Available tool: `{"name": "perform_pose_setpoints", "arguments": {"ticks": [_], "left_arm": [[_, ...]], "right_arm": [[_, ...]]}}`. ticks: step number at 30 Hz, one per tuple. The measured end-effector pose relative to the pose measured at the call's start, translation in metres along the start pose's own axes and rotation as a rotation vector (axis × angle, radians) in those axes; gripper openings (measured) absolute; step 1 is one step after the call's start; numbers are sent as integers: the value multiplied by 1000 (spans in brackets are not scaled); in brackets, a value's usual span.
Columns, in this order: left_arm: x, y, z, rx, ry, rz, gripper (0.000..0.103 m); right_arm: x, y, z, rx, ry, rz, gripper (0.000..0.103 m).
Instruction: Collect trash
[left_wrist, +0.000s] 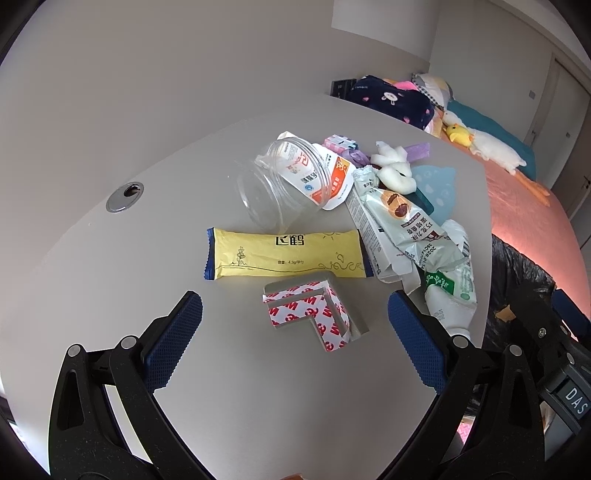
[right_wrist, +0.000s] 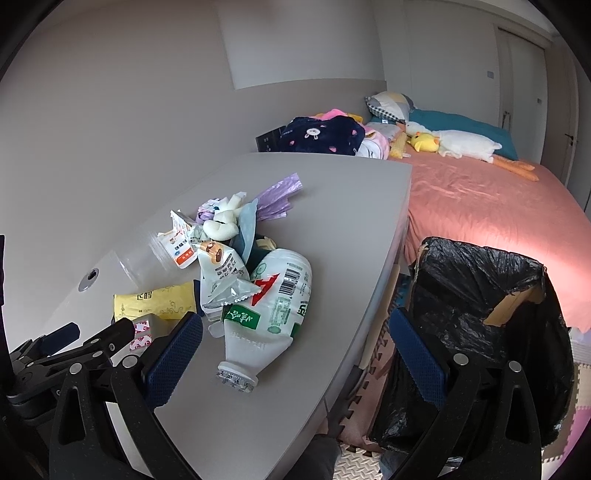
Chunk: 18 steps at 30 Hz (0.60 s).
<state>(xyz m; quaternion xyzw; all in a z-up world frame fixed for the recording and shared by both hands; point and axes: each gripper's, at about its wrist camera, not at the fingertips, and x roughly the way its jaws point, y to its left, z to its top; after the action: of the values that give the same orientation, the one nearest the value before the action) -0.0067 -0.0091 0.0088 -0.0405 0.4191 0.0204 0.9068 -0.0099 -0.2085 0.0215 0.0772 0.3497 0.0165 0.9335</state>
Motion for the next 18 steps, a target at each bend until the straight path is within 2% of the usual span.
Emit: {"name": "perform_pose_setpoints", "arguments": {"ticks": [9, 18], "left_arm": [[1, 4, 1, -16, 6, -17, 97], [2, 1, 1, -7, 6, -3, 97]], "right_arm": [[-2, -3, 1, 12, -5, -5, 100], [2, -1, -2, 7, 4, 15, 100]]}}
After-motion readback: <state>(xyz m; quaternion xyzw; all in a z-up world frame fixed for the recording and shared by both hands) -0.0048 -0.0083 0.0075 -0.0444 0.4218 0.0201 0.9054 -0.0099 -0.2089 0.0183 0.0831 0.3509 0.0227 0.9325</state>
